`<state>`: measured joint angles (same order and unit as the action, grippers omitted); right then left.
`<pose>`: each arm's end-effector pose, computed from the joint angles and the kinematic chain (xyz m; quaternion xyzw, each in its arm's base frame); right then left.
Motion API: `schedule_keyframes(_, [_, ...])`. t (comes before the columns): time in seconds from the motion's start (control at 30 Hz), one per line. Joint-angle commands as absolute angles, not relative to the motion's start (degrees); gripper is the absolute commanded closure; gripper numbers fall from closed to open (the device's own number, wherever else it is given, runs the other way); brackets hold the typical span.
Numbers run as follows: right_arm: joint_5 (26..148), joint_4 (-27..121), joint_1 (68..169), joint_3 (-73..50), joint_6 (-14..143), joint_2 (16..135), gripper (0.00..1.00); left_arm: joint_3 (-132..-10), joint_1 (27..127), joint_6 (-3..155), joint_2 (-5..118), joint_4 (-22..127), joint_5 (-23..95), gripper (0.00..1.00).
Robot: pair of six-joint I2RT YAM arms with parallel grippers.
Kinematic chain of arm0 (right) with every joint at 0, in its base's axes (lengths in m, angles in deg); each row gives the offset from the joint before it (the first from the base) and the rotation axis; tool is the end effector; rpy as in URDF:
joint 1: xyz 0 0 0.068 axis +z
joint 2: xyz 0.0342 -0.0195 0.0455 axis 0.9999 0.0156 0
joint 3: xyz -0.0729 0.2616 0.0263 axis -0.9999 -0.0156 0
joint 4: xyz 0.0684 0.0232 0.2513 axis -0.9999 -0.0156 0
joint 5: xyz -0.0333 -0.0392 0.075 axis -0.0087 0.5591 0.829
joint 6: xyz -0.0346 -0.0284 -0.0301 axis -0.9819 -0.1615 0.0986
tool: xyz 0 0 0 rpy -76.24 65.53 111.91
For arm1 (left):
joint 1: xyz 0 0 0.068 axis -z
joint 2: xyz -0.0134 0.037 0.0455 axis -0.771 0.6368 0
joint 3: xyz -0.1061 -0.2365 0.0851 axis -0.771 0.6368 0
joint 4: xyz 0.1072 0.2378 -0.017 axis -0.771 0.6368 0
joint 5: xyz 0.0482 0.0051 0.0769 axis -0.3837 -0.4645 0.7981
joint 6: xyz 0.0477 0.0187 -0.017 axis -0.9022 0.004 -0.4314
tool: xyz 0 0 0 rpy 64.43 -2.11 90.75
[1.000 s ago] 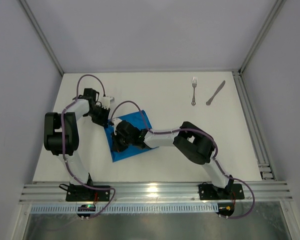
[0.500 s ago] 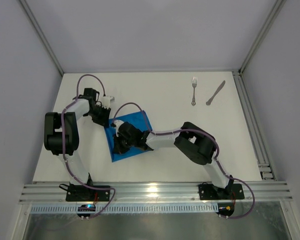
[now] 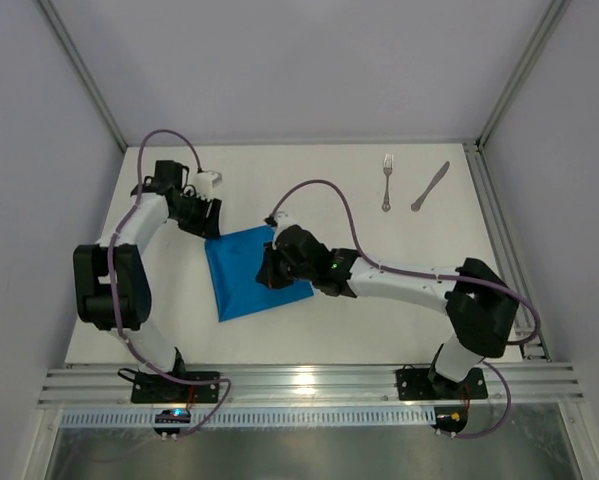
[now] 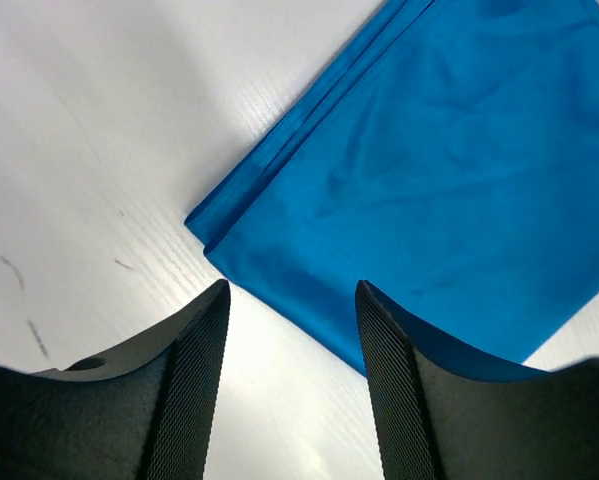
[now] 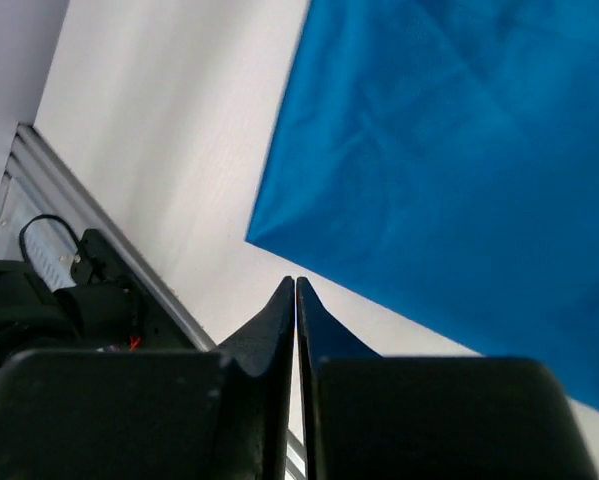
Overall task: Fold the napkin into a case and place the utensils inside
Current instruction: Smooth out the square-folded napkin at the center of the board, then move the square-folded napkin to the center of the board.
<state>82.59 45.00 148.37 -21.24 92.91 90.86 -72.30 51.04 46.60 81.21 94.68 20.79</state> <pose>0.1945 0.3302 0.2419 -0.1923 0.8578 0.3647 0.3070 0.3541 -0.0179 0.2199 0.1953 0.9394 -0.1670 0.2269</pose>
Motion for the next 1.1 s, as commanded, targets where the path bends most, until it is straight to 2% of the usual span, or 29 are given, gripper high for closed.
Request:
schedule_keyframes(0.0, [73.4,36.1,147.8,-27.2,98.8,84.5,0.94,-74.1,50.7,47.5,74.7,98.0,19.1,0.44])
schedule_keyframes(0.13, [68.3,30.6,146.3,-32.0,103.4,79.5,0.79,-71.0,50.7,46.4,70.1,102.2,22.1,0.39])
schedule_keyframes(0.17, [68.2,30.5,145.1,-34.4,105.0,78.3,0.70,-70.1,50.6,46.1,69.2,102.5,22.4,0.39])
schedule_keyframes(0.27, [69.6,34.0,142.4,-37.9,106.8,76.9,0.54,-66.5,47.7,45.9,65.3,103.6,22.4,0.38])
schedule_keyframes(0.37, [74.2,39.4,138.3,-41.3,107.5,77.3,0.51,-63.9,47.2,45.8,61.2,104.6,22.7,0.37])
schedule_keyframes(0.6, [77.9,42.4,135.9,-42.8,106.6,82.2,0.51,-59.6,47.2,46.4,54.3,105.7,24.9,0.34])
schedule_keyframes(0.9, [85.6,50.5,134.0,-44.3,106.6,88.3,0.54,-59.0,47.2,47.1,54.9,105.3,26.2,0.34])
schedule_keyframes(1.0, [86.2,51.8,134.1,-44.7,106.8,90.1,0.73,-58.9,47.2,47.0,55.1,105.0,26.3,0.34])
schedule_keyframes(1.03, [86.1,52.0,134.1,-45.0,107.2,89.9,0.83,-58.9,47.1,47.0,55.2,104.9,26.1,0.34])
schedule_keyframes(1.07, [86.0,52.0,133.9,-45.7,107.3,89.7,0.87,-59.0,47.1,46.9,55.2,105.0,26.0,0.34])
